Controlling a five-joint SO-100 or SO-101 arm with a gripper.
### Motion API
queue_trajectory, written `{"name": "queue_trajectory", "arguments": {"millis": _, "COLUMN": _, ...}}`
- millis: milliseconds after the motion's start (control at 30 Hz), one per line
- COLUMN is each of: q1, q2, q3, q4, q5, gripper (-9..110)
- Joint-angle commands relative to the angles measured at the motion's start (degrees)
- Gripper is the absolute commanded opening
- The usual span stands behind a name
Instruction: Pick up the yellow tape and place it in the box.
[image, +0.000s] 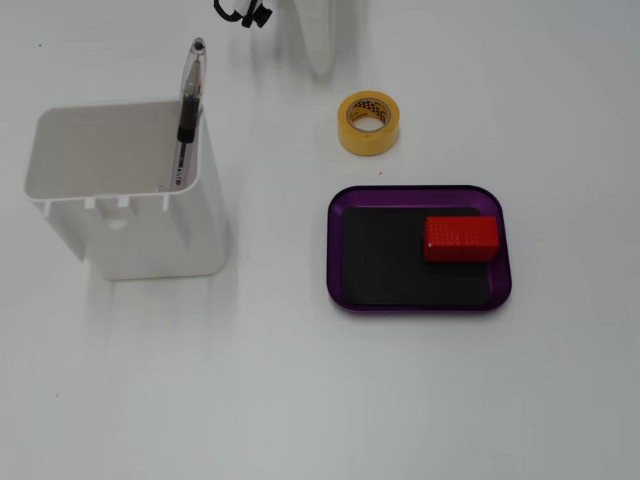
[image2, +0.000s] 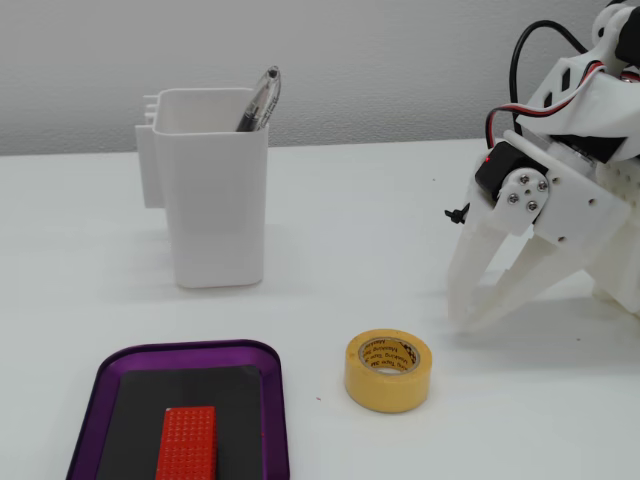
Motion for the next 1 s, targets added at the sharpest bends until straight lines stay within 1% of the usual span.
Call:
{"name": "queue_trajectory", "arguments": {"millis": 0, "q1": 0.44, "q2": 3.6, "q3": 0.26, "q4": -0.7, "q5": -0.35, "gripper": 0}}
{"name": "queue_trajectory", "arguments": {"millis": 800, "q1": 0.44, "q2": 3.6, "q3": 0.26, "q4": -0.79, "q5": -0.53, "gripper": 0}}
{"name": "queue_trajectory", "arguments": {"millis": 967, "q1": 0.53, "q2": 3.6, "q3": -0.35, "q4": -3.78, "q5": -0.62, "gripper": 0}}
